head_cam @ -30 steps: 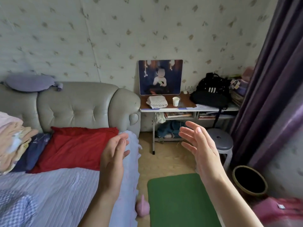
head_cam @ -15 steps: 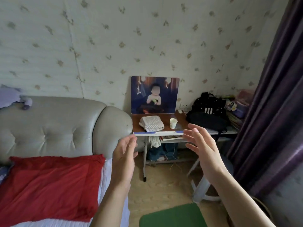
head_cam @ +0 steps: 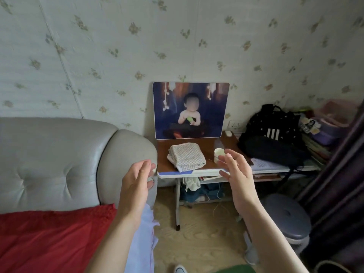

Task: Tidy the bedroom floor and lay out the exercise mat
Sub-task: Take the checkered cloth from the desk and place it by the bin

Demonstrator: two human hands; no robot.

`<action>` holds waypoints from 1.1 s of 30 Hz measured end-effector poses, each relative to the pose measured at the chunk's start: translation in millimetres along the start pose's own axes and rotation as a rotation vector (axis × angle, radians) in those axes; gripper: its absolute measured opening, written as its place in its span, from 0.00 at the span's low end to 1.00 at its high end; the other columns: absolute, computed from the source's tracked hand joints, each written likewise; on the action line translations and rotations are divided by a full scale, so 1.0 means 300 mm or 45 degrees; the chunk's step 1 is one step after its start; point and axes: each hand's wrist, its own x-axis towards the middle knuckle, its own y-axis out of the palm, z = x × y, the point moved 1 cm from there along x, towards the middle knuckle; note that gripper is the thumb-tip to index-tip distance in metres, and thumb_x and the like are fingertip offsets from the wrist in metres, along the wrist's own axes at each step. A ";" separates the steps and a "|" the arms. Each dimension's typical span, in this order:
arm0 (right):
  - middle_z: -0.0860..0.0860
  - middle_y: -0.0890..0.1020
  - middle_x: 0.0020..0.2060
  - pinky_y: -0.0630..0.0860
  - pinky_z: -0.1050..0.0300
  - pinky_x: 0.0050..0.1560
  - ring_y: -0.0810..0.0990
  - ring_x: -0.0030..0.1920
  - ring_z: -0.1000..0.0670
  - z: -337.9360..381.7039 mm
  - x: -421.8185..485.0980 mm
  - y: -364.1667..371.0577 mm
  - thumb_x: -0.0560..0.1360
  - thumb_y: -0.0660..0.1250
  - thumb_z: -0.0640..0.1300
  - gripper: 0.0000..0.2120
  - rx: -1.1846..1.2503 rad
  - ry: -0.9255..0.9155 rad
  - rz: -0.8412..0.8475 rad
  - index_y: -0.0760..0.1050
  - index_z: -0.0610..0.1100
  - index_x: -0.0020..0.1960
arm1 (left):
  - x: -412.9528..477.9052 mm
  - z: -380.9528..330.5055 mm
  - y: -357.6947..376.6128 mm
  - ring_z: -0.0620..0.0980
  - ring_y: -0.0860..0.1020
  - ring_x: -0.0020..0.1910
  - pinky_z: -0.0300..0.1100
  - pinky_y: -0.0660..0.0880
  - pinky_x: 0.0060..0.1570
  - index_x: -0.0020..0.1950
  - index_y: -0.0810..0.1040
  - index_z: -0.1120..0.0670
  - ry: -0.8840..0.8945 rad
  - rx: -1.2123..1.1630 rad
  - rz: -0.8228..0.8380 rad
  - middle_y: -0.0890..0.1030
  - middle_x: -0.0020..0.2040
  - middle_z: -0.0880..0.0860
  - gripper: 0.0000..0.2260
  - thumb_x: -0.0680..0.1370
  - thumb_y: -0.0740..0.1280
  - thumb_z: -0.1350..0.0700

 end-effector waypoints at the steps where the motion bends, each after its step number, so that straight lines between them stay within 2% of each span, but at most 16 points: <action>1: 0.47 0.82 0.62 0.75 0.42 0.69 0.81 0.61 0.51 -0.035 0.090 0.019 0.83 0.61 0.51 0.15 -0.006 0.019 -0.018 0.73 0.49 0.68 | 0.087 0.030 0.036 0.45 0.81 0.57 0.41 0.77 0.53 0.54 0.79 0.48 -0.015 0.023 -0.001 0.84 0.55 0.49 0.08 0.84 0.61 0.51; 3: 0.48 0.81 0.63 0.75 0.42 0.69 0.80 0.62 0.51 -0.118 0.260 0.056 0.83 0.61 0.51 0.15 -0.042 0.085 -0.034 0.73 0.51 0.68 | 0.258 0.106 0.118 0.48 0.82 0.57 0.44 0.78 0.54 0.53 0.79 0.48 -0.101 0.076 0.014 0.84 0.54 0.50 0.08 0.84 0.61 0.52; 5: 0.51 0.81 0.63 0.75 0.45 0.69 0.80 0.63 0.51 -0.193 0.394 0.090 0.82 0.63 0.51 0.15 -0.093 0.150 -0.018 0.73 0.52 0.68 | 0.396 0.175 0.200 0.49 0.81 0.57 0.44 0.78 0.52 0.53 0.79 0.48 -0.200 0.108 0.015 0.84 0.54 0.50 0.08 0.84 0.60 0.52; 9: 0.55 0.81 0.58 0.77 0.56 0.62 0.79 0.61 0.54 -0.339 0.681 0.166 0.82 0.64 0.49 0.13 -0.215 0.204 0.030 0.73 0.52 0.66 | 0.662 0.309 0.370 0.45 0.81 0.55 0.45 0.77 0.53 0.49 0.78 0.43 -0.307 0.165 0.030 0.83 0.51 0.45 0.08 0.84 0.60 0.50; 12: 0.53 0.80 0.59 0.77 0.50 0.65 0.79 0.61 0.52 -0.450 0.879 0.227 0.82 0.64 0.50 0.17 -0.355 0.214 0.078 0.71 0.49 0.69 | 0.838 0.427 0.469 0.41 0.79 0.52 0.46 0.77 0.54 0.49 0.77 0.42 -0.393 0.235 0.042 0.81 0.50 0.40 0.06 0.82 0.63 0.44; 14: 0.50 0.79 0.64 0.75 0.48 0.68 0.77 0.66 0.49 -0.541 0.993 0.271 0.81 0.64 0.51 0.19 -0.496 0.232 0.143 0.68 0.50 0.71 | 0.948 0.525 0.514 0.40 0.78 0.49 0.43 0.74 0.48 0.52 0.75 0.44 -0.467 0.347 0.043 0.79 0.49 0.40 0.11 0.77 0.64 0.39; 16: 0.47 0.75 0.69 0.71 0.46 0.70 0.73 0.70 0.46 -0.644 1.075 0.311 0.81 0.64 0.53 0.23 -0.735 0.261 0.243 0.65 0.49 0.74 | 1.039 0.624 0.540 0.39 0.77 0.45 0.40 0.70 0.41 0.58 0.69 0.45 -0.550 0.479 0.079 0.78 0.47 0.40 0.14 0.77 0.65 0.41; 17: 0.46 0.73 0.71 0.69 0.43 0.71 0.70 0.72 0.43 -0.694 1.100 0.330 0.81 0.64 0.55 0.26 -0.929 0.260 0.299 0.62 0.49 0.75 | 1.077 0.675 0.548 0.43 0.78 0.46 0.41 0.71 0.41 0.61 0.68 0.46 -0.595 0.539 0.100 0.79 0.49 0.42 0.16 0.77 0.67 0.43; 19: 0.43 0.66 0.75 0.63 0.39 0.74 0.63 0.76 0.40 -0.789 1.129 0.358 0.79 0.63 0.60 0.33 -1.270 0.275 0.393 0.56 0.49 0.78 | 1.131 0.769 0.565 0.52 0.81 0.52 0.48 0.77 0.49 0.65 0.69 0.51 -0.688 0.630 0.149 0.82 0.55 0.50 0.21 0.76 0.69 0.46; 20: 0.43 0.64 0.75 0.61 0.37 0.74 0.60 0.76 0.39 -0.831 1.139 0.371 0.79 0.62 0.61 0.34 -1.328 0.321 0.418 0.54 0.49 0.78 | 1.150 0.808 0.573 0.54 0.81 0.53 0.51 0.78 0.53 0.65 0.70 0.51 -0.733 0.662 0.170 0.82 0.56 0.52 0.22 0.74 0.69 0.47; 23: 0.41 0.62 0.75 0.61 0.36 0.73 0.61 0.75 0.37 -0.916 1.164 0.400 0.78 0.61 0.61 0.34 -1.266 0.467 0.407 0.52 0.48 0.77 | 1.177 0.879 0.601 0.57 0.79 0.55 0.50 0.76 0.54 0.66 0.66 0.49 -0.841 0.693 0.186 0.79 0.58 0.54 0.26 0.72 0.70 0.45; 28: 0.39 0.68 0.71 0.64 0.38 0.68 0.66 0.70 0.35 -0.983 1.198 0.433 0.76 0.64 0.57 0.33 -1.244 0.469 0.266 0.55 0.47 0.76 | 1.198 0.963 0.634 0.55 0.81 0.52 0.45 0.77 0.45 0.68 0.69 0.48 -0.758 0.594 0.078 0.79 0.59 0.54 0.25 0.73 0.72 0.51; 31: 0.37 0.70 0.69 0.64 0.39 0.69 0.68 0.69 0.34 -1.017 1.217 0.430 0.73 0.68 0.60 0.40 -1.209 0.525 0.189 0.54 0.47 0.77 | 1.192 1.017 0.637 0.45 0.80 0.45 0.40 0.76 0.42 0.63 0.71 0.46 -0.621 0.557 0.043 0.82 0.53 0.49 0.20 0.74 0.73 0.55; 33: 0.38 0.73 0.68 0.65 0.39 0.69 0.70 0.68 0.35 -1.033 1.218 0.422 0.71 0.71 0.61 0.43 -1.214 0.535 0.182 0.54 0.46 0.76 | 1.180 1.045 0.629 0.37 0.78 0.43 0.32 0.73 0.37 0.60 0.70 0.42 -0.560 0.543 0.043 0.81 0.51 0.45 0.20 0.74 0.74 0.56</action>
